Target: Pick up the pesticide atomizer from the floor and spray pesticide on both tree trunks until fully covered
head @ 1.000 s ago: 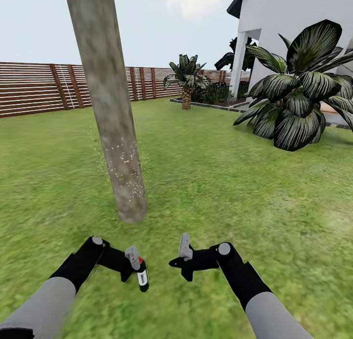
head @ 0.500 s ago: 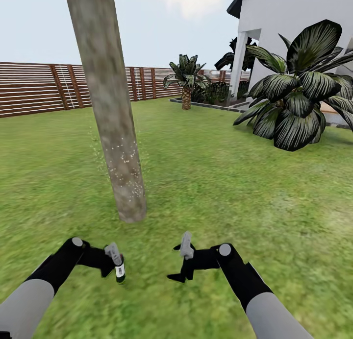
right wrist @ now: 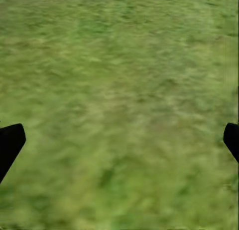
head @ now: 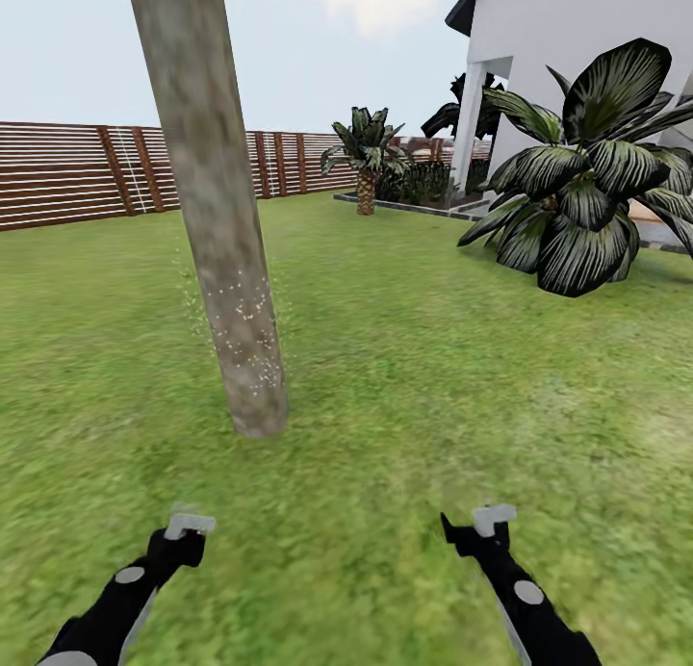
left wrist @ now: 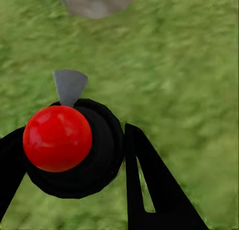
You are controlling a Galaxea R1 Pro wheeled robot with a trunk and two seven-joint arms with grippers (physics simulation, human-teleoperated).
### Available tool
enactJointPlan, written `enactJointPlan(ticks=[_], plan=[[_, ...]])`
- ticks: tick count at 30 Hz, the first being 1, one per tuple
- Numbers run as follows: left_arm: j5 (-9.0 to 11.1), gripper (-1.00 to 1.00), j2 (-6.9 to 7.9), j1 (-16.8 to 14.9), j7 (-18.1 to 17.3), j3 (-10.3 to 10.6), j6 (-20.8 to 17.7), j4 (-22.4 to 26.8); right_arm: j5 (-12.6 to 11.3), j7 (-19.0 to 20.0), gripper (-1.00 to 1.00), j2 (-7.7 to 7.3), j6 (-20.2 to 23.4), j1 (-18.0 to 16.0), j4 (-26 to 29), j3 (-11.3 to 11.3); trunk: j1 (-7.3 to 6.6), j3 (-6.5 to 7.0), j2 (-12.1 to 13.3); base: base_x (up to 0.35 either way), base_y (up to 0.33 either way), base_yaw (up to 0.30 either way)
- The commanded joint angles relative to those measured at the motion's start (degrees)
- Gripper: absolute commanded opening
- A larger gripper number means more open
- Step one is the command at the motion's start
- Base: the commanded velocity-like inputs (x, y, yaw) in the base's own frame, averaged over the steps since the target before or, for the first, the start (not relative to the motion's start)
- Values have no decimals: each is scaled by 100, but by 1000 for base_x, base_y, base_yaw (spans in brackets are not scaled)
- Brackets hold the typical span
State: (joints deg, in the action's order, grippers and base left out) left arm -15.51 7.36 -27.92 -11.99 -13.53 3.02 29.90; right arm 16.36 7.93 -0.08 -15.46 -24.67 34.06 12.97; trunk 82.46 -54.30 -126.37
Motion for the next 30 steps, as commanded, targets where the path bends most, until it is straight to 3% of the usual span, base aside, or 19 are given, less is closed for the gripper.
enactJointPlan(ticks=[1, 3, 4, 5, 6, 8, 12, 16, 30], plan=[[-35, -100, -111, 103, 275, -48, 81, 40, 39, -34, 100, -14, -129, 98, -6, 201, -2, -3, -2, 0, 0, 0], [-8, -100, -342, 273, 984, -45, 143, -6, 40, -136, 100, -31, -244, 318, -16, 637, -2, -3, -2, 0, 0, 0], [-18, -100, -584, 349, 2174, -13, 168, -275, 31, -188, 100, -35, -350, 665, 4, 1003, -2, -3, -2, 0, 0, 0], [-23, -100, -596, 352, 2388, -9, 166, -275, 30, -191, 100, -36, -367, 700, 15, 1020, -2, -3, -2, 0, 0, 0], [-3, -100, -598, 376, 2902, 5, 177, -345, 42, -461, 100, -33, -395, 759, 29, 1048, -2, -3, -2, 0, 0, 0], [28, -100, -725, 476, 2902, -12, 196, -476, 35, -795, 100, -43, -397, 767, -9, 1057, -2, 2, -2, 0, 0, -88], [93, -100, -810, 571, 2933, -40, 624, -702, 26, -825, 100, -44, -397, 771, -14, 1177, -2, 18, -2, 0, 0, -244], [292, -100, -819, 588, 2965, -44, 793, -834, 25, -828, 100, -43, -397, 771, -7, 1413, -2, 20, -2, 0, 0, -293], [311, -100, -824, 702, 2966, -44, 818, -845, 25, -819, 100, -28, -396, 771, -10, 1436, -2, -1, -2, 0, 0, -300]])
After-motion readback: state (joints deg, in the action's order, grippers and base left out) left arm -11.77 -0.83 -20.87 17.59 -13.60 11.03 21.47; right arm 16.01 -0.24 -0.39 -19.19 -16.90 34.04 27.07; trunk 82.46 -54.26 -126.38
